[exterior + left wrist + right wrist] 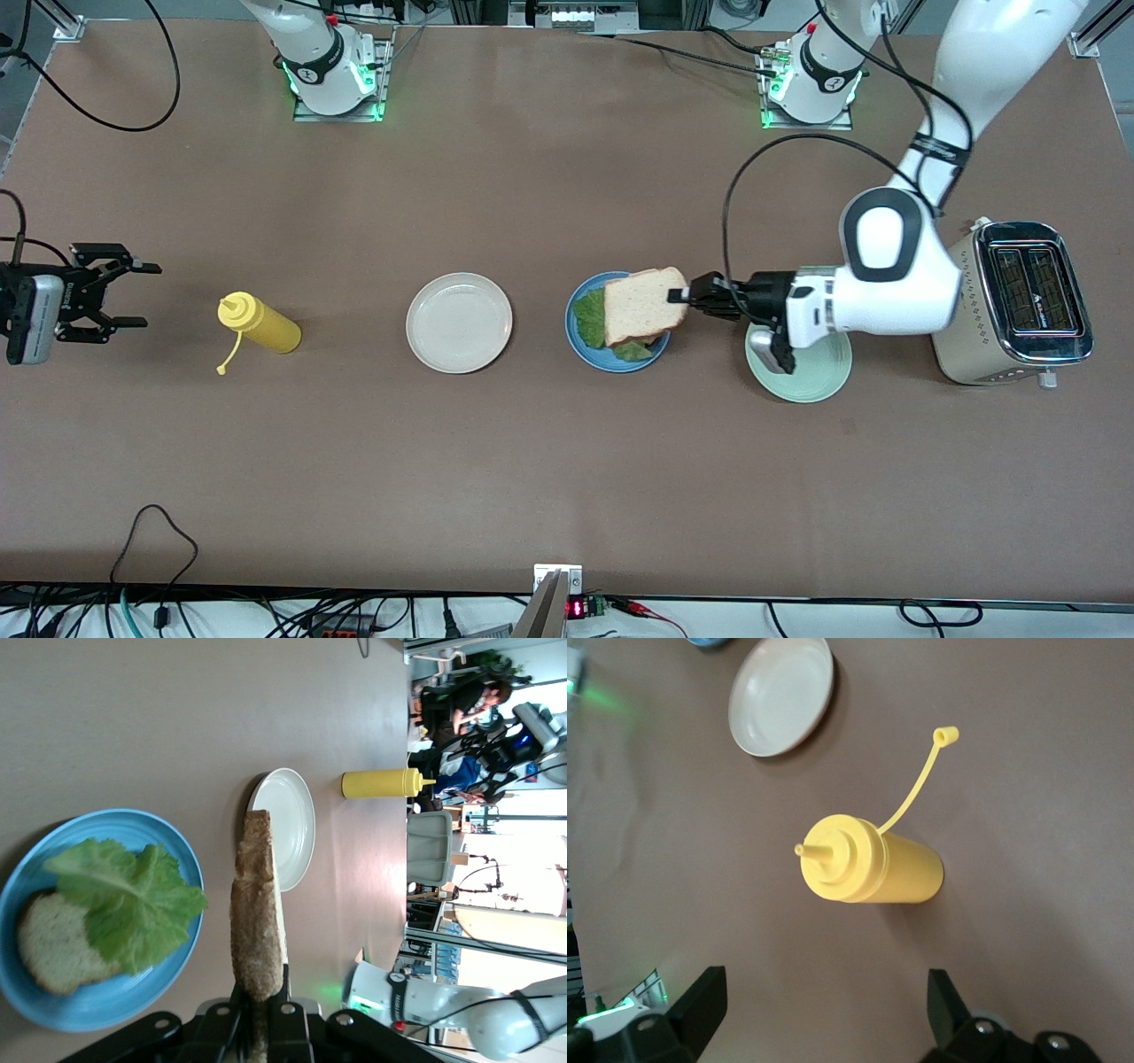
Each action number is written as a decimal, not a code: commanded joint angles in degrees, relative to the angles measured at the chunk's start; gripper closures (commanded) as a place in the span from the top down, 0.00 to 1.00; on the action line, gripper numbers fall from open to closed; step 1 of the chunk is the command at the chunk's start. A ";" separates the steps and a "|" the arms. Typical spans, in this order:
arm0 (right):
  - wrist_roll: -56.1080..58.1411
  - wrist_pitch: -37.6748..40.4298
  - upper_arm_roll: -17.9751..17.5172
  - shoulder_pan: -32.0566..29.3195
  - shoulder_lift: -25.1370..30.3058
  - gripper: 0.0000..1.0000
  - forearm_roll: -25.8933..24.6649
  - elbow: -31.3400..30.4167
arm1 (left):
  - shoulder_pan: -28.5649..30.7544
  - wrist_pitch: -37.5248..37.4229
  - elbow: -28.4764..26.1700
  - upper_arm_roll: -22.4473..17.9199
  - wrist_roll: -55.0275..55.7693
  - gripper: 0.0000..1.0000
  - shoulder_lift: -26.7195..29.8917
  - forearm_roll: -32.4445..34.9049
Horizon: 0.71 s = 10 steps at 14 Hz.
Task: Make sandwich in blue plate with both arms
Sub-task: 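Carry the toast over the blue plate while the right gripper withdraws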
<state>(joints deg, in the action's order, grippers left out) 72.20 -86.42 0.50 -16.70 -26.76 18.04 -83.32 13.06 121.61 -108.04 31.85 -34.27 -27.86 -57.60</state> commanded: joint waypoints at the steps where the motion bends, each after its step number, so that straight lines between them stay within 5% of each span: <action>1: -11.26 -1.81 0.82 6.40 5.39 1.00 -7.12 -2.11 | -0.31 3.88 -2.44 0.23 -12.28 0.00 -3.77 -5.93; 5: -27.68 -2.34 0.64 10.89 9.69 1.00 -12.84 -1.94 | -2.25 6.00 -2.70 0.23 -17.63 0.01 -7.90 -8.23; 10: -50.89 -3.84 -5.06 11.52 14.00 1.00 -16.37 -2.73 | -2.42 7.76 -2.70 0.15 -29.27 0.09 -12.49 -14.56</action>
<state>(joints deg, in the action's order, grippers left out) 28.64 -89.08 -2.58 -5.36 -15.99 3.53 -83.57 10.91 128.52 -111.23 31.83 -61.07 -39.89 -70.15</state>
